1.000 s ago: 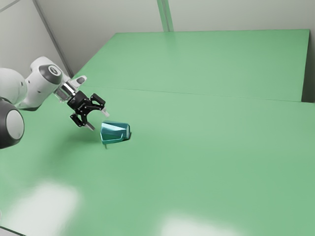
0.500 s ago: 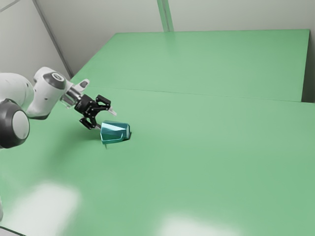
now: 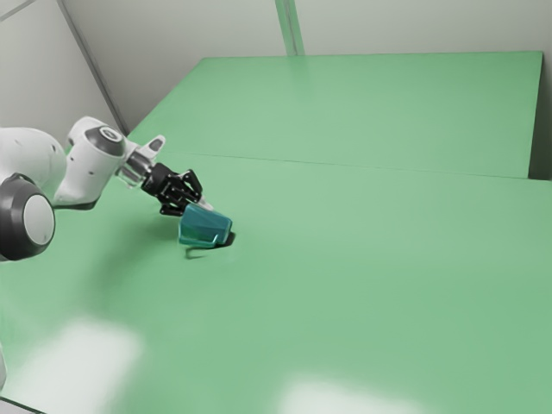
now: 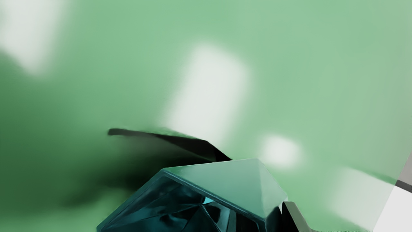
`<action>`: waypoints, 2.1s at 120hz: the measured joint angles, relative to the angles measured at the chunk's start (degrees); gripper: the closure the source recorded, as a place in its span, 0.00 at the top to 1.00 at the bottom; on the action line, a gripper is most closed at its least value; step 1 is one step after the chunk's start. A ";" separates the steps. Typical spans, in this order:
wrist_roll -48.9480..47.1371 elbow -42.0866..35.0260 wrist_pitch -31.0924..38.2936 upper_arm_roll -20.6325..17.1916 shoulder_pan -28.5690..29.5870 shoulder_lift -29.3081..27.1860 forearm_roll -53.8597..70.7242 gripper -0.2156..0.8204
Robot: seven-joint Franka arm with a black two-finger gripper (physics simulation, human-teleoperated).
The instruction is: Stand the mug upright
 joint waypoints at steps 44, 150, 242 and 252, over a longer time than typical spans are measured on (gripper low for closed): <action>-0.21 -0.39 2.00 -2.32 -0.61 -2.80 2.72 0.05; -21.32 -31.60 20.83 -7.11 -16.22 -32.76 48.47 0.04; -33.57 -34.79 29.29 -7.24 -12.48 -27.15 48.78 0.04; -34.21 -34.78 29.70 -7.27 -13.32 -27.04 48.68 0.04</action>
